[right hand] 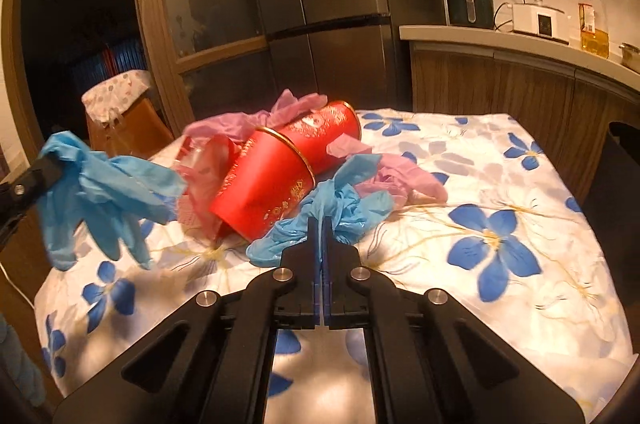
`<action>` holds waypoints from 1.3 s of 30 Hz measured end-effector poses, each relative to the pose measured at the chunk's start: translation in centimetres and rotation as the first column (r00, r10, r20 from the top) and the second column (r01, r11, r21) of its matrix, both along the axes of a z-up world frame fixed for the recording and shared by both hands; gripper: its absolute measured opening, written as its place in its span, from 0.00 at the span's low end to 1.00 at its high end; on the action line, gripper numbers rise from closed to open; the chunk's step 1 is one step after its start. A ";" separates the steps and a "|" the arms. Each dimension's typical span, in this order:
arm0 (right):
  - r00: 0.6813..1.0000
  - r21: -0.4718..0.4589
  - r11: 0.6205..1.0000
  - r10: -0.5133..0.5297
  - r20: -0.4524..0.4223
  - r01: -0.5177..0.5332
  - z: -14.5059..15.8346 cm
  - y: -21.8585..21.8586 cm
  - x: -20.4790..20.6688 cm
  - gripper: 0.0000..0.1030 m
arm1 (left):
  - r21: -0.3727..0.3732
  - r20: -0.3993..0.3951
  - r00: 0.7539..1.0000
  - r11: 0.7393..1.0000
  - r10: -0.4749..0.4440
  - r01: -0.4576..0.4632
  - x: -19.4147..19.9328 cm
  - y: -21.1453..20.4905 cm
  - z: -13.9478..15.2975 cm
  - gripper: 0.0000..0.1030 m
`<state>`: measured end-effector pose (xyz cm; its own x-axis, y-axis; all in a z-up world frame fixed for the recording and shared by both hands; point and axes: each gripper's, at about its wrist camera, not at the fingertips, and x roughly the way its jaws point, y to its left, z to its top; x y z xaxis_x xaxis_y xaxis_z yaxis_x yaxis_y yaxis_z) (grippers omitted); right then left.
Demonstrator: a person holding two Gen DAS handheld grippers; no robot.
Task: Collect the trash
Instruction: 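Grasp the blue glove with the left tool while the right tool closes on another blue glove, then carry both blue gloves over the black bin and open both tools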
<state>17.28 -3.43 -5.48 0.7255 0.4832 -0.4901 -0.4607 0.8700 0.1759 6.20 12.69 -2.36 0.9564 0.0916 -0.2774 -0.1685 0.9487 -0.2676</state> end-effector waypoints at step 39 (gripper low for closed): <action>0.920 0.121 0.930 -0.362 0.152 0.346 5.6 -18.5 -3.6 0.01 | 0.117 -0.049 0.956 0.949 -0.288 0.291 8.1 -16.9 1.6 0.00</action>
